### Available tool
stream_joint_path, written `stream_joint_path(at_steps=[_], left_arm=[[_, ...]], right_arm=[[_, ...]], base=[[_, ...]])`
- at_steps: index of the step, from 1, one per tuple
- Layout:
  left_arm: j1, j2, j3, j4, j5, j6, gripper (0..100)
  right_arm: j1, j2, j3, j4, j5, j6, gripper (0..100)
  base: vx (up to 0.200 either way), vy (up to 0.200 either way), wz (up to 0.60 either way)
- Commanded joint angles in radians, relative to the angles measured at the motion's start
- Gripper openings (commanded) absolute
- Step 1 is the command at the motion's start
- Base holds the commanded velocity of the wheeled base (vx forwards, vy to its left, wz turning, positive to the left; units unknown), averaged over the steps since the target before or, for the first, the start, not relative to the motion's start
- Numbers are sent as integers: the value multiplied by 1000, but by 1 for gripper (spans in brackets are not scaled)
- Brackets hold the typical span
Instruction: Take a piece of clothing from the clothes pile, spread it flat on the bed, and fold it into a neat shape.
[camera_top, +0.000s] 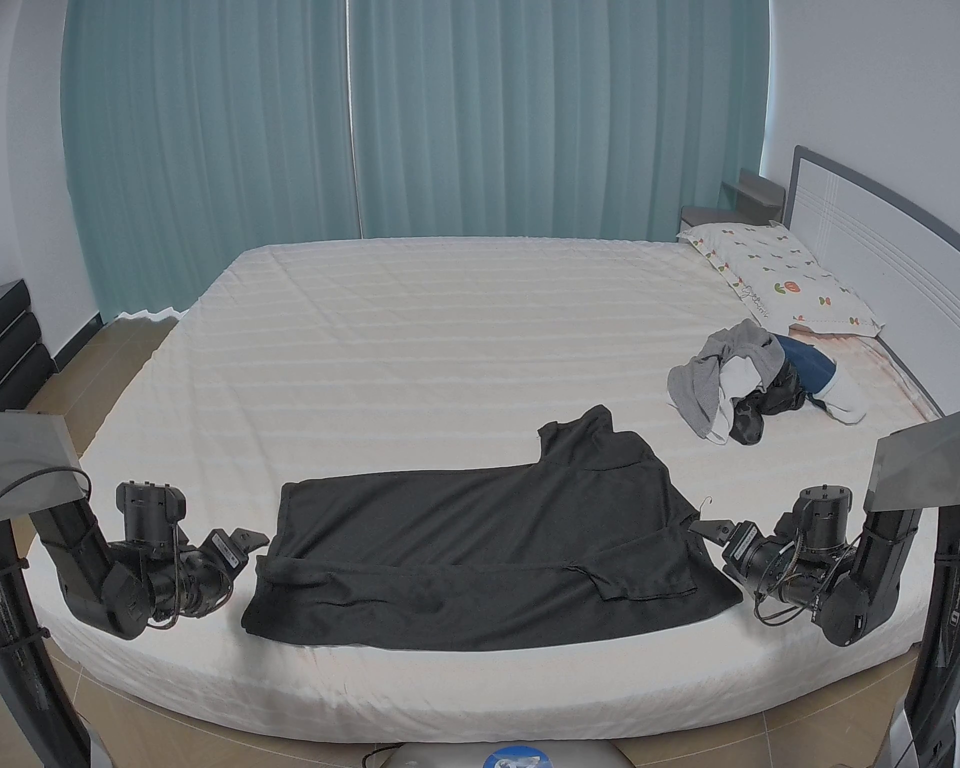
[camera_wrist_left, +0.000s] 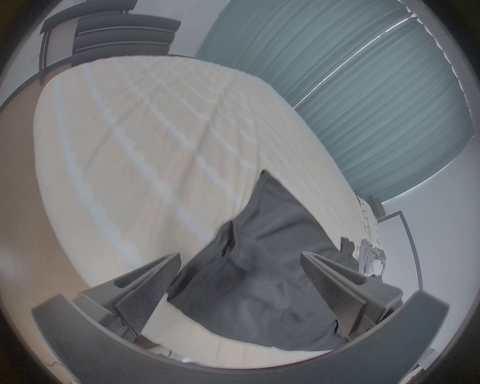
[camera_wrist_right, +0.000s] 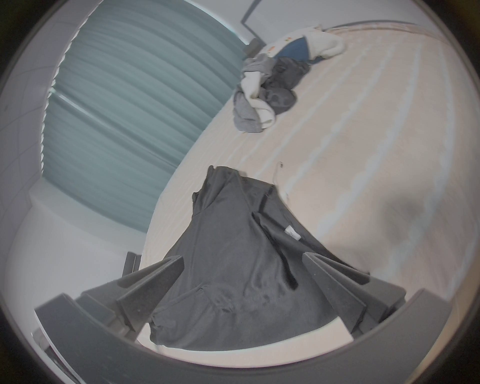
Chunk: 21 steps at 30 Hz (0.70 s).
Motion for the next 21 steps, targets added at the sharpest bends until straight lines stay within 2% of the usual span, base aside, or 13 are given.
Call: stream_joint_path(at_steps=[1,4,9,21], left_arm=[[-121,-29,150,1,1,-64,100],[-174,-22,190,-8,10,-69,100],[-202,13,185,-37,48,-72,100],[-251,168,159,-201,219,-66,100]], right_arm=[[55,-18,88,-22,-37,113,100],[51,4,115,-73,-36,125,100],[61,76,166,-182,-37,127,100],[103,77,180,-185,-48,128,100]], base=[[0,0,0],[0,0,0],[0,0,0],[0,0,0]])
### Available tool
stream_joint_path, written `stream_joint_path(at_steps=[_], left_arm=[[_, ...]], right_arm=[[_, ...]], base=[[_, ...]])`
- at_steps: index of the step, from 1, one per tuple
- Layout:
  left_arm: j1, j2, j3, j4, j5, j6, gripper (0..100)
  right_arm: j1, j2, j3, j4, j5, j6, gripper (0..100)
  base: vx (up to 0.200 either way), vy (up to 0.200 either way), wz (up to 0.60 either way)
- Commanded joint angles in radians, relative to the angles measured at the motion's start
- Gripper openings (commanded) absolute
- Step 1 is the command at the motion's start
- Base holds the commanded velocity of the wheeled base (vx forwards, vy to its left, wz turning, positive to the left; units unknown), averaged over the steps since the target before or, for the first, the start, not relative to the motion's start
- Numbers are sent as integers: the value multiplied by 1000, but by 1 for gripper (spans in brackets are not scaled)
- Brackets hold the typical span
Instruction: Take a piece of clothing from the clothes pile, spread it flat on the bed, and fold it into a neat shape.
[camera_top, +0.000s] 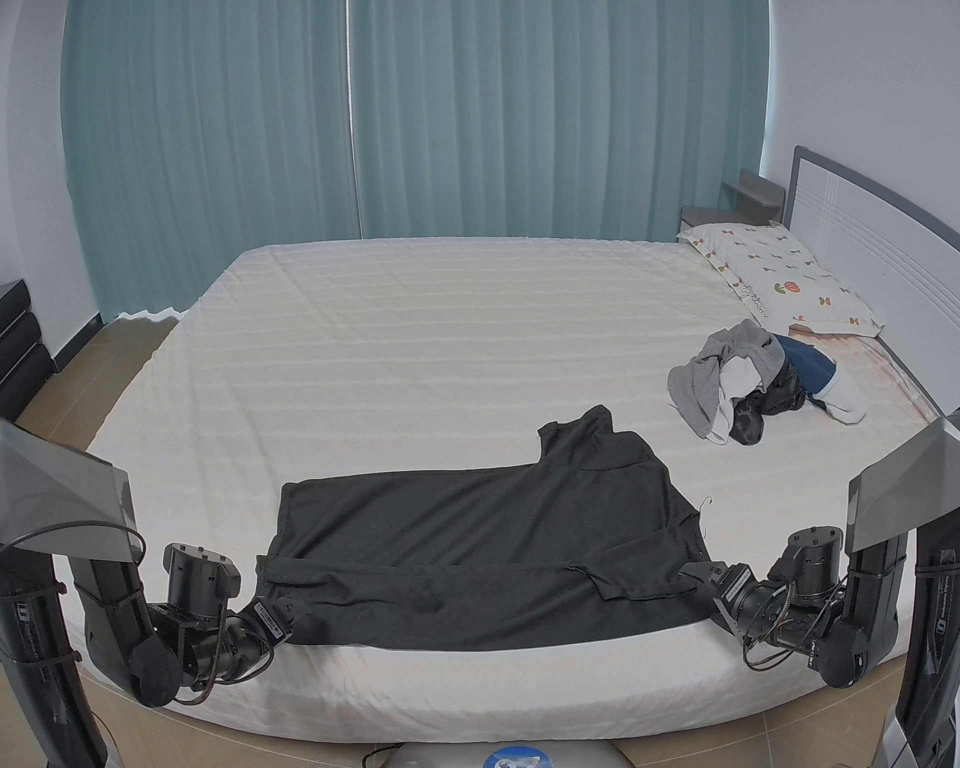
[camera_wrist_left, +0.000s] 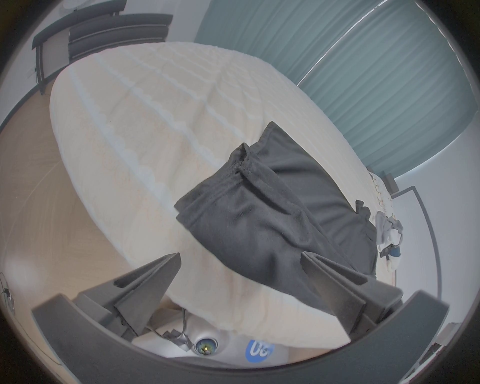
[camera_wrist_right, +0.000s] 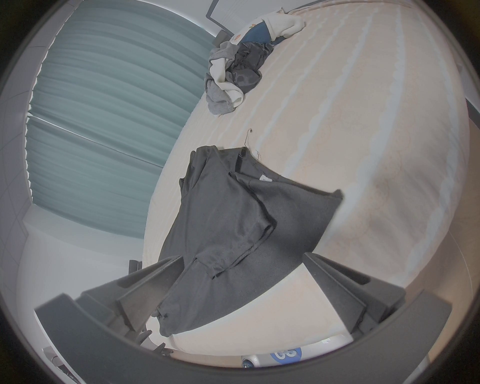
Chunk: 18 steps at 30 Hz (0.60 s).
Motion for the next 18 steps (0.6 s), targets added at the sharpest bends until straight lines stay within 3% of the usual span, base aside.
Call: stream_joint_path(at_steps=[1,6,7,14,18], left_arm=[[-24,79,-23,-15,32,2,100],[-31,105,-57,-14,70,2,100],[-31,108,-60,-15,72,2,0],[-31,118,-68,-15,133,-8,0],[-29,111,-69,-15,141,-57,0]], right_arm=[[14,8,6,-11,-2,1,100],[17,11,6,-11,-2,1,100],[17,11,6,-11,-2,1,100],[40,27,4,-10,-12,0,100],[52,58,-4,-10,-59,-7,100]], base=[[0,0,0],[0,0,0],[0,0,0],[0,0,0],[0,0,0]])
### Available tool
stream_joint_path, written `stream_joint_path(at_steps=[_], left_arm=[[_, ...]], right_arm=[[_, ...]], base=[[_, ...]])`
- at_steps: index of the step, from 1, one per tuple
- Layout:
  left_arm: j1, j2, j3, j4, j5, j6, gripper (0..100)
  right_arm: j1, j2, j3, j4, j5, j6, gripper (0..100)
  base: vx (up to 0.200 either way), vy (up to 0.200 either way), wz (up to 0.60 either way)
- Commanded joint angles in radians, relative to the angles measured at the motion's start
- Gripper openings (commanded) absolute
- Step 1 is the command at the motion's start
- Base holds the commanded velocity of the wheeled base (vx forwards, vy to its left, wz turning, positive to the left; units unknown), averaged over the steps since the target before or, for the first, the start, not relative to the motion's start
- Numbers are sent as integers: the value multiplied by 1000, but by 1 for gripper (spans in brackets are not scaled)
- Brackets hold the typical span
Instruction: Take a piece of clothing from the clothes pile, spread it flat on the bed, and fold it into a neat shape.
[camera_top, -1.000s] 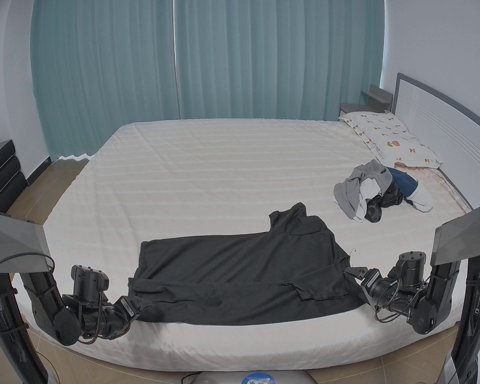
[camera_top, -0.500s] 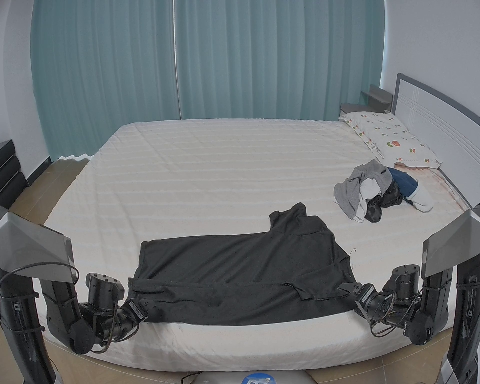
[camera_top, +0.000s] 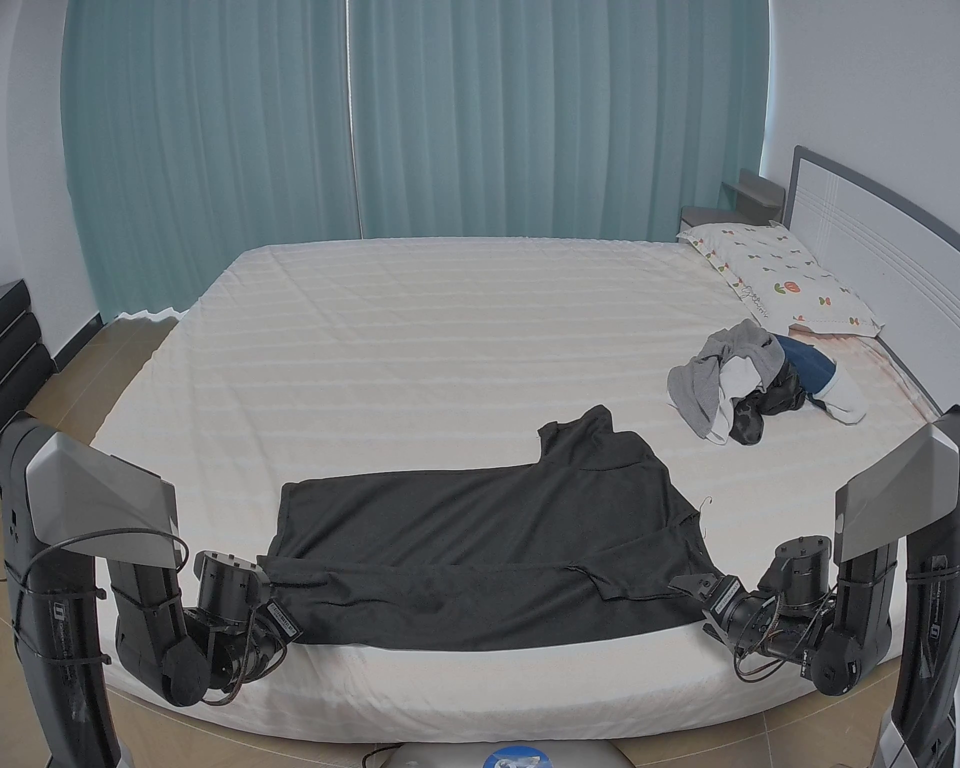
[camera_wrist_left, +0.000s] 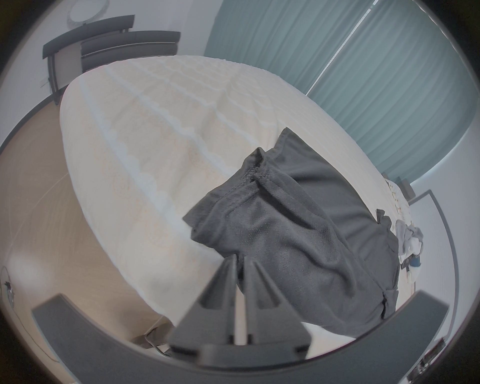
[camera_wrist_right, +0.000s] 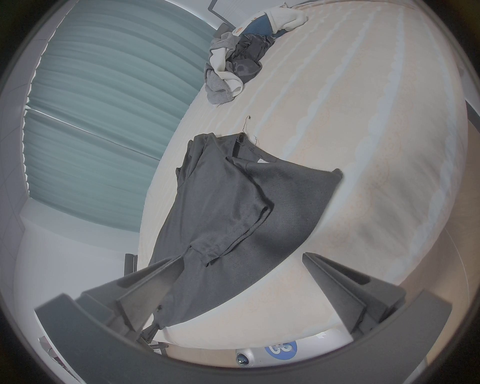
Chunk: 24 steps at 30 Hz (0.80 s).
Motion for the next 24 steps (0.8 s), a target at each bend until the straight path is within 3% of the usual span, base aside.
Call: stream_joint_path(at_steps=[1,11,15,16,24], left_arm=[[1,1,-1,0,1,-19,0],[1,2,-8,-2,-5,-52,0],[1,2,-7,-2,-7,-52,0],[1,2,-8,-2,-7,-52,0],[12,-1,-8,-2,-8,-50,0]], right_arm=[[14,33,-7,-10,-21,-3,100],[28,112,-93,-10,-116,-40,100],[18,121,-133,-10,-123,-41,100],[20,121,-133,-10,-124,-41,0],[28,102,-84,-11,-152,-63,0]], base=[[0,0,0],[0,0,0],[0,0,0],[0,0,0],[0,0,0]])
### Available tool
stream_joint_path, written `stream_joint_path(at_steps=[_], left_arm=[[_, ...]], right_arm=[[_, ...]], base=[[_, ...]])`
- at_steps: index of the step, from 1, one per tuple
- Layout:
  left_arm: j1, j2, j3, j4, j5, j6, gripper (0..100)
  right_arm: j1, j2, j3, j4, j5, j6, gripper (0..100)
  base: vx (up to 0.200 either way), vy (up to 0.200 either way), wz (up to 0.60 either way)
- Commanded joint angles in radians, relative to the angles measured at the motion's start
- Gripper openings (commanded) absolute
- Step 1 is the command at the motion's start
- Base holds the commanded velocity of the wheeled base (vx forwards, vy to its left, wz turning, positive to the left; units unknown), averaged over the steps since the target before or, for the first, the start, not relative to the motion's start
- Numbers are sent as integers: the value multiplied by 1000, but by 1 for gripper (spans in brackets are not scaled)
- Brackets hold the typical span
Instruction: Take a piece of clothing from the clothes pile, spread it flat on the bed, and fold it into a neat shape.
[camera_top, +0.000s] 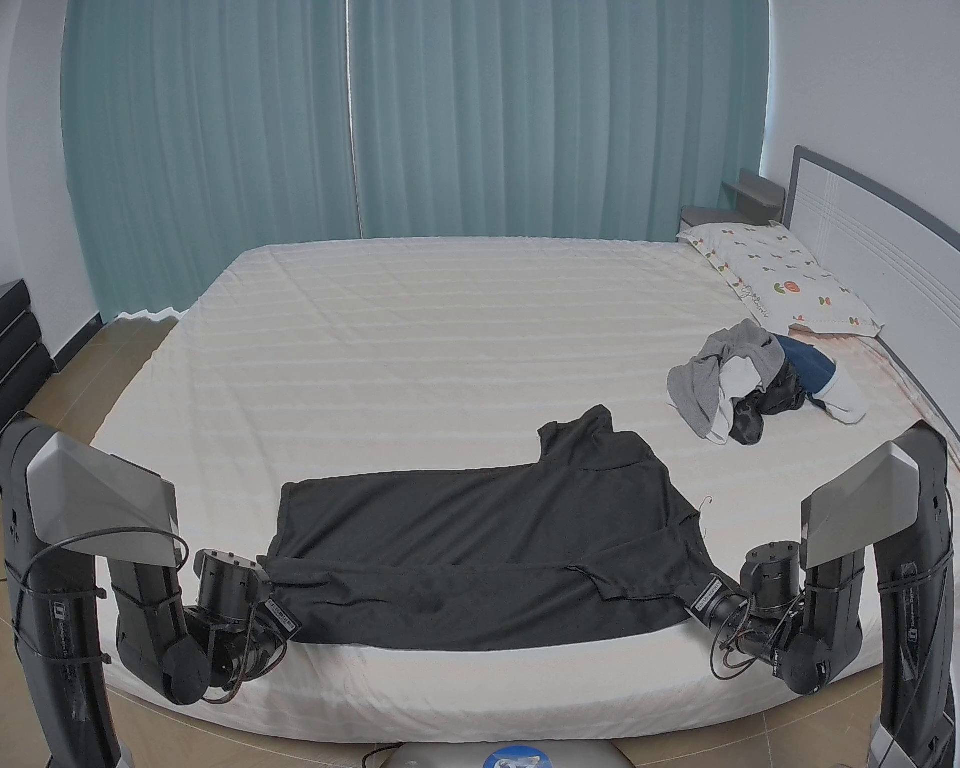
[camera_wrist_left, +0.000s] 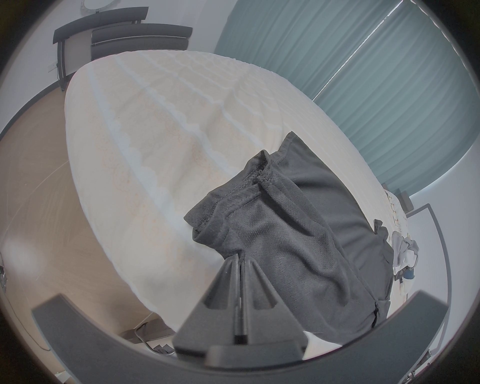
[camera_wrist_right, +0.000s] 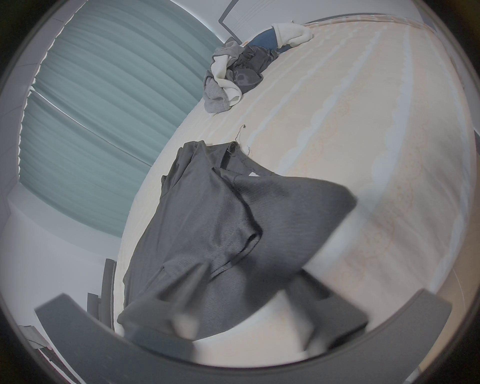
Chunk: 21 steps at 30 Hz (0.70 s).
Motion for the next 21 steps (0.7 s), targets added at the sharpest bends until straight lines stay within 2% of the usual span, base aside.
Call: stream_joint_path(at_steps=[1,7,16,21], left_arm=[[9,-3,-1,0,0,1,0],[28,-22,8,0,3,12,0],[74,-68,19,0,0,50,0],[89,-69,29,3,0,78,0]], right_arm=[[2,-20,33,-12,-5,-3,0],[-1,-109,78,-12,13,-1,0],[-3,-132,136,-12,18,-1,0],[0,-171,178,-12,78,-3,0]], base=[[0,0,0],[0,0,0],[0,0,0],[0,0,0]])
